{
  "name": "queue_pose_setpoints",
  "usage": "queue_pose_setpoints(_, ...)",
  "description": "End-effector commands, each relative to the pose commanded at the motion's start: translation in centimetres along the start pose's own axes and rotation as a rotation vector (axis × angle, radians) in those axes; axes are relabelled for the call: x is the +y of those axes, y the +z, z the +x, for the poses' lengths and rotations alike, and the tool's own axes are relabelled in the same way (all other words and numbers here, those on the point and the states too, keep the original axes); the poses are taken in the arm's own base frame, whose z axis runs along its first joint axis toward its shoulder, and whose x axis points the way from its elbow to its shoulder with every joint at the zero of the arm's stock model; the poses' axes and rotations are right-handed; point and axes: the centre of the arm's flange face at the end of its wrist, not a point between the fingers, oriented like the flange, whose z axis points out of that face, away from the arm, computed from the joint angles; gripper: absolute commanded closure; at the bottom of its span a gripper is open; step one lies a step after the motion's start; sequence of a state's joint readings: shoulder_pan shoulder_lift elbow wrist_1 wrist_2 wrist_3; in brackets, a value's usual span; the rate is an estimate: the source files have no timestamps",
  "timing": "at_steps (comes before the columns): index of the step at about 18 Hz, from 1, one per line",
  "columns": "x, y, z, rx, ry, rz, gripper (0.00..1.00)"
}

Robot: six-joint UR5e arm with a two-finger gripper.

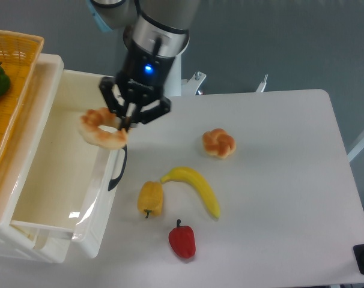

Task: Place the donuts in the upper white drawer
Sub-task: 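Carry the donut over the open white drawer, then open the gripper to drop the donut into the drawer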

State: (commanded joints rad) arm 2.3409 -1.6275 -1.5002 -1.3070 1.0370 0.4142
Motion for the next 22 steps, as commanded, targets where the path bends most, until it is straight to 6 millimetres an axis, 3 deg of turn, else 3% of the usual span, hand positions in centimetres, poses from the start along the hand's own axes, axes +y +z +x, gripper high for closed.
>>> queue_pose_setpoints(5, 0.4, 1.1, 0.4, 0.010, 0.014, -0.016, 0.85)
queue_pose_setpoints(7, 0.4, 1.4, 0.5, 0.013, 0.021, -0.021, 0.74)
queue_pose_setpoints(13, 0.5, 2.7, 0.0, 0.020, 0.015, -0.039, 0.59)
queue_pose_setpoints(16, 0.3, 3.0, 0.9, 0.018, 0.043, -0.026, 0.54)
queue_pose_setpoints(22, 0.1, 3.2, 0.8, 0.016, 0.048, -0.024, 0.51)
